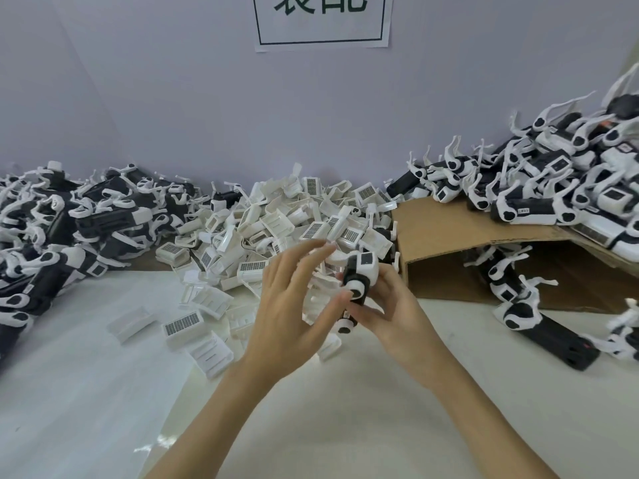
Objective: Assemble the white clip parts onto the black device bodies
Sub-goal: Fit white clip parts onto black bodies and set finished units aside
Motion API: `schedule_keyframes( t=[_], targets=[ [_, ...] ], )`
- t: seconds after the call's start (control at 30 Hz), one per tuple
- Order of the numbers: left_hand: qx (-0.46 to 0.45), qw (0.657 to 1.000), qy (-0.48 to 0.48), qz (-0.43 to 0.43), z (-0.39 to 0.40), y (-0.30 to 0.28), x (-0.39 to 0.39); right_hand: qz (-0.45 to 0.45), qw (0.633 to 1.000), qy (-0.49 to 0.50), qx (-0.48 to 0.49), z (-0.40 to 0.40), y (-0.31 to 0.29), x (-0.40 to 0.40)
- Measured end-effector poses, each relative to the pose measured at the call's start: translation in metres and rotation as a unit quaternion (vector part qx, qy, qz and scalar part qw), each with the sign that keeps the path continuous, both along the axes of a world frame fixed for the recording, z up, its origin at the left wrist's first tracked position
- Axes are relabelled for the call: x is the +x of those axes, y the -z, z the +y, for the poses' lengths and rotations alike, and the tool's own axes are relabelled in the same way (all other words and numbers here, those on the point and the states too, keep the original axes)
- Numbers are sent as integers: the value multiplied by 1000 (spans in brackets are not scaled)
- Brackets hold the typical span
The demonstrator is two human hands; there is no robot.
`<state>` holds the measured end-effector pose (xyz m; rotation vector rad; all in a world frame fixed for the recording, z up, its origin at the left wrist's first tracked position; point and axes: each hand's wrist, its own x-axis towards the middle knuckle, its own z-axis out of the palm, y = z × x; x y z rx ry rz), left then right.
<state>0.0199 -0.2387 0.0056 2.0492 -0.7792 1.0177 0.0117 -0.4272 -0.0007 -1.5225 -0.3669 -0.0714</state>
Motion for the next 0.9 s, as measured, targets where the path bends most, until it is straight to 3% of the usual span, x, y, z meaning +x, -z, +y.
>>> schedule_keyframes(
  t=[0.17, 0.6, 0.73, 0.8, 0.9],
  targets=[
    [77, 997, 6, -12, 5, 2, 2, -36, 998, -45, -3, 1, 3, 1],
    [137, 975, -102, -140, -3, 6, 1, -79, 994, 20, -68, 1, 5, 2],
    [86, 991, -86, -49, -3, -1, -2, -87, 988, 49, -119, 2, 7, 0],
    [58, 996, -8, 74, 1, -4, -3, -116, 975, 55, -180, 2, 9, -1],
    [-59, 966, 73, 241, 1, -6, -2, -126, 969, 62, -202, 4, 11, -1]
  ],
)
